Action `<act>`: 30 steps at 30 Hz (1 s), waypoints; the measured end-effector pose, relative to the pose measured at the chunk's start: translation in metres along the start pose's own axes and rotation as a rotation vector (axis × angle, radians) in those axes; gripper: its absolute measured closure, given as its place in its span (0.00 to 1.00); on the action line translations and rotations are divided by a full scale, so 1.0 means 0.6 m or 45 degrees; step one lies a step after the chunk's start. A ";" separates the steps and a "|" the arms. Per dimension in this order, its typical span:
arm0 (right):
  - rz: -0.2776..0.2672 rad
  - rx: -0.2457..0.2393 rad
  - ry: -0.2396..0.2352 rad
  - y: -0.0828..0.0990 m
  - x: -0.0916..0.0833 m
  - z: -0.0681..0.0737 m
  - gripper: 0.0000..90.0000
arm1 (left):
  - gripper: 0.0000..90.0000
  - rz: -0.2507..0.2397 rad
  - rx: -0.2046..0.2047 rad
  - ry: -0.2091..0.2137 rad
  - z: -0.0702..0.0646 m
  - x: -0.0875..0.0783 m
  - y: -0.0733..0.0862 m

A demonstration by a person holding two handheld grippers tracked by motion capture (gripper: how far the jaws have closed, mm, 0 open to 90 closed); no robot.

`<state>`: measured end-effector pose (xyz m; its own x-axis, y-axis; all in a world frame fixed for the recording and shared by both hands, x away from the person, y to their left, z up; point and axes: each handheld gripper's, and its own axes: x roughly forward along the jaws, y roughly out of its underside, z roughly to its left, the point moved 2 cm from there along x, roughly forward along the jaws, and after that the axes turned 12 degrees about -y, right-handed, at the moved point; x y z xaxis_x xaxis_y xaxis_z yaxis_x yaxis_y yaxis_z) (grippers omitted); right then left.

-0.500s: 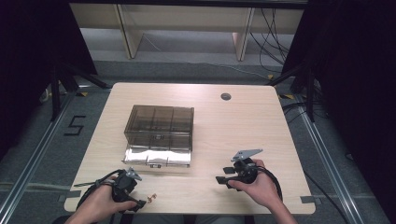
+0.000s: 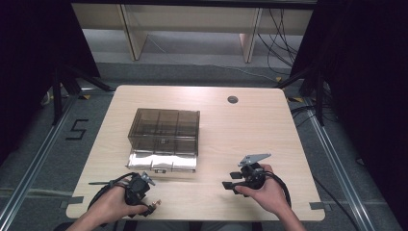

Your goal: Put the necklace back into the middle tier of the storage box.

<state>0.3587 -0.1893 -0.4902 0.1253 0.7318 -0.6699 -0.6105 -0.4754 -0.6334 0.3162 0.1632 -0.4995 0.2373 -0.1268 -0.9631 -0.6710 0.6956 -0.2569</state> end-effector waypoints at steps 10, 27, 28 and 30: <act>-0.001 -0.004 -0.009 0.000 -0.001 -0.001 0.52 | 0.55 0.044 0.068 -0.009 -0.010 0.003 -0.029; 0.000 -0.005 -0.004 0.001 -0.001 -0.001 0.52 | 0.72 0.100 0.233 -0.065 -0.026 0.008 -0.042; 0.000 -0.005 -0.008 0.000 -0.001 -0.001 0.52 | 0.74 0.097 0.230 -0.069 -0.027 0.008 -0.042; 0.001 -0.007 -0.004 0.001 -0.001 -0.001 0.52 | 0.77 0.108 0.255 -0.072 -0.026 0.008 -0.042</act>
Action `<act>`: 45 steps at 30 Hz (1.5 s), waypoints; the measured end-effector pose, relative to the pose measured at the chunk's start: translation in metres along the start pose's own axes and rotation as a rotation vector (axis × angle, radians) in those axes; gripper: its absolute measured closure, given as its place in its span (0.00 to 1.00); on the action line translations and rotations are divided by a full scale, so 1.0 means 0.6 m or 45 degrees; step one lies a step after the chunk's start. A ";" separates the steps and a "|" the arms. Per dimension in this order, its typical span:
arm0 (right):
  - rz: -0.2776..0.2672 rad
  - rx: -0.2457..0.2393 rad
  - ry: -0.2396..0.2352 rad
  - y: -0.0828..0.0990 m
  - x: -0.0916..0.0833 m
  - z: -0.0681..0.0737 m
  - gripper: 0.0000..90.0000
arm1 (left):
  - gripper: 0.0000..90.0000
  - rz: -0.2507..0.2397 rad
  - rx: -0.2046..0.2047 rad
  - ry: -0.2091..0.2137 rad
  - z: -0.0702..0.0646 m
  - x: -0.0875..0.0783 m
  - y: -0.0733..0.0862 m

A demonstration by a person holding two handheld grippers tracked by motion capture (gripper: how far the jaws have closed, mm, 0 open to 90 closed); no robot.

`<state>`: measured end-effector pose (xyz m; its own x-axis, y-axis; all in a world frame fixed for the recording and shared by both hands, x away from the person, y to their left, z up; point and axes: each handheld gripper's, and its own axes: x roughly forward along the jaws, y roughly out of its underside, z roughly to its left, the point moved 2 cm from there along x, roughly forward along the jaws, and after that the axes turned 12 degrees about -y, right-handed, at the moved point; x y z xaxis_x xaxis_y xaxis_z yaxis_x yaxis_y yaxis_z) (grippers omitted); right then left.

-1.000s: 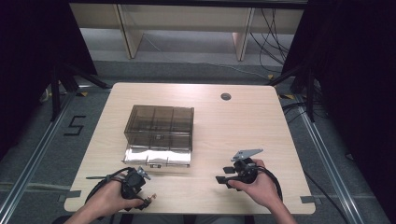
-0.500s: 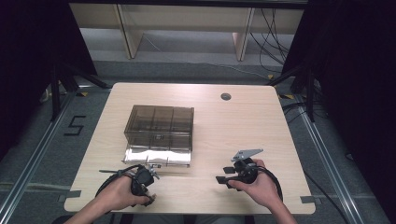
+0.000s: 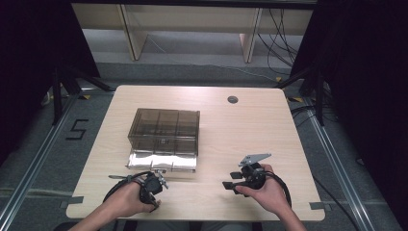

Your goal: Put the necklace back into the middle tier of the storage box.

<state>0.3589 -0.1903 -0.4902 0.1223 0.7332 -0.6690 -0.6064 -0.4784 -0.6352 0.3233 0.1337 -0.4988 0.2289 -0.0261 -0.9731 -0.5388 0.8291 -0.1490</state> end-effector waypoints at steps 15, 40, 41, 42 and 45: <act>0.002 0.006 -0.010 0.000 0.001 0.003 0.52 | 0.93 -0.001 0.054 -0.013 -0.002 0.000 -0.001; 0.001 0.003 -0.002 0.000 0.001 0.001 0.52 | 0.97 0.052 -0.008 0.057 0.046 -0.057 0.000; -0.001 0.022 -0.009 0.000 0.001 0.003 0.52 | 0.97 0.043 -0.016 0.052 0.050 -0.059 0.000; 0.000 0.024 -0.011 0.000 0.001 0.004 0.52 | 0.97 0.056 -0.014 0.049 0.053 -0.063 0.000; 0.003 0.006 -0.003 0.000 0.001 0.001 0.52 | 0.97 0.055 -0.029 0.047 0.060 -0.069 0.002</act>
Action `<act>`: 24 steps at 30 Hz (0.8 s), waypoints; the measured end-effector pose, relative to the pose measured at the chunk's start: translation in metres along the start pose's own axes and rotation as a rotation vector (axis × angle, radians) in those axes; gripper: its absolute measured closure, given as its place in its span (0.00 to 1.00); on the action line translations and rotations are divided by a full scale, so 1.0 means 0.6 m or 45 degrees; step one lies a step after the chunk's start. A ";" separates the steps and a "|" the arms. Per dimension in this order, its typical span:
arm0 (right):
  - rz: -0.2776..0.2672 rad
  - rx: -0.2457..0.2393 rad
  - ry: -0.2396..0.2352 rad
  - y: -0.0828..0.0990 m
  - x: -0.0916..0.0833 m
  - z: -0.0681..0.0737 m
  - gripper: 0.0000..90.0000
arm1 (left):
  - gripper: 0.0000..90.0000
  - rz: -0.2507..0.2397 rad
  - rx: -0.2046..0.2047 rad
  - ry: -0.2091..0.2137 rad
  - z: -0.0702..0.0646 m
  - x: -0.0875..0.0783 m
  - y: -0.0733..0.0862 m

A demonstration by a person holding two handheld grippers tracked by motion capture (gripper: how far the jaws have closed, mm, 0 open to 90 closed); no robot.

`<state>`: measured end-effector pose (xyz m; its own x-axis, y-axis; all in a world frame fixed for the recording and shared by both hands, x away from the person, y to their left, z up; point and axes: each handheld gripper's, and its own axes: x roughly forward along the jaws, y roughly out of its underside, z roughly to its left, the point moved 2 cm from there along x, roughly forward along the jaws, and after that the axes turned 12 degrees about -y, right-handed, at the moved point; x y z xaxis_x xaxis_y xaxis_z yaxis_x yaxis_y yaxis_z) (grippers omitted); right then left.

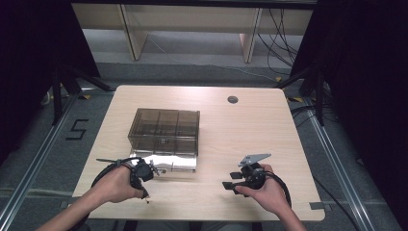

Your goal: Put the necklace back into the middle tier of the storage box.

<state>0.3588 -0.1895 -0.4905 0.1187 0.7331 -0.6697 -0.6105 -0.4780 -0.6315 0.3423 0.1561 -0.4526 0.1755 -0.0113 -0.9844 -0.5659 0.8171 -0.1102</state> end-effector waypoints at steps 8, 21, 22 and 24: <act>0.001 -0.004 0.000 0.000 0.001 0.000 0.52 | 0.97 0.025 -0.022 0.003 0.019 -0.013 0.006; -0.001 0.000 0.000 0.000 0.000 0.000 0.52 | 0.97 0.026 -0.054 -0.011 0.035 -0.028 0.008; -0.001 0.000 0.001 0.000 0.000 0.000 0.52 | 0.97 0.007 -0.079 -0.009 0.037 -0.028 0.008; -0.001 -0.001 0.002 0.000 0.000 0.000 0.52 | 0.97 0.026 -0.069 -0.011 0.043 -0.030 0.009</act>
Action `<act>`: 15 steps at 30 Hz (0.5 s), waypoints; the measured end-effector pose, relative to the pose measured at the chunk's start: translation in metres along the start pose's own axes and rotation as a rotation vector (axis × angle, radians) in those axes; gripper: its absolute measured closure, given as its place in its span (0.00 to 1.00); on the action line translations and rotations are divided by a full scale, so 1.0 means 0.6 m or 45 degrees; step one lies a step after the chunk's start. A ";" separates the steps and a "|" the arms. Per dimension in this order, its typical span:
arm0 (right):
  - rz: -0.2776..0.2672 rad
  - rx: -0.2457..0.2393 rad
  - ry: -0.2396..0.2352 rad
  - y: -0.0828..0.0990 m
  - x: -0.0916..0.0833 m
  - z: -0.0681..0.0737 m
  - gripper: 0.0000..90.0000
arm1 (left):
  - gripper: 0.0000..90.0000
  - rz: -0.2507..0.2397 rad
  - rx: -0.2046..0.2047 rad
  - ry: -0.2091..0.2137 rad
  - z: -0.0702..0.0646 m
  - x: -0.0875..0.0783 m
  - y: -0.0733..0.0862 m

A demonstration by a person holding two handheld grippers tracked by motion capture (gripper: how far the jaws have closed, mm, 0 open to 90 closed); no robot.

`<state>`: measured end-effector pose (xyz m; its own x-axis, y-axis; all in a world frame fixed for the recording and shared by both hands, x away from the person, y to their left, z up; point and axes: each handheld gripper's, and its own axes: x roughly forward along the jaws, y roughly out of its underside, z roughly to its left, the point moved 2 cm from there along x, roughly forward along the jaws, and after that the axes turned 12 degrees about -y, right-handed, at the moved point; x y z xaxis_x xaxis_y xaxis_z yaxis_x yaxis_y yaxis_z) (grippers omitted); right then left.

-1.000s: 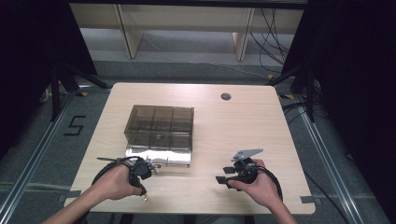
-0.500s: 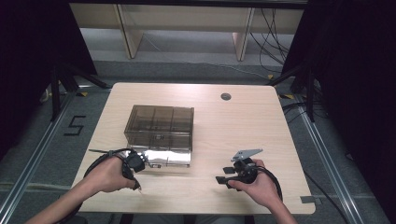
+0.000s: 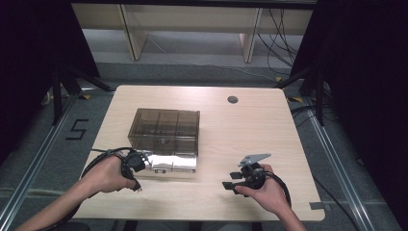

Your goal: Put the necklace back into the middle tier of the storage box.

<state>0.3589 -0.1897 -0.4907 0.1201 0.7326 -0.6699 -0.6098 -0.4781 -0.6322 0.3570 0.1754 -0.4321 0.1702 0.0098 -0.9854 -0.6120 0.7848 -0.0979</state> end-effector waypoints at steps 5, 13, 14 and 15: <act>-0.002 -0.006 0.002 0.000 -0.001 -0.001 0.52 | 0.97 -0.011 -0.023 -0.007 0.008 -0.005 0.001; -0.007 -0.008 0.005 0.000 -0.002 -0.001 0.52 | 0.97 -0.023 -0.042 -0.012 0.017 -0.017 0.002; -0.007 -0.008 0.006 0.000 -0.002 -0.001 0.52 | 0.97 -0.028 -0.049 -0.016 0.020 -0.020 0.002; -0.007 -0.008 0.006 0.000 -0.002 -0.001 0.52 | 0.97 -0.028 -0.049 -0.016 0.020 -0.020 0.002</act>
<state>0.3593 -0.1907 -0.4901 0.1270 0.7328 -0.6685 -0.6043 -0.4773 -0.6380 0.3636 0.1838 -0.4189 0.1934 0.0006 -0.9811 -0.6370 0.7607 -0.1251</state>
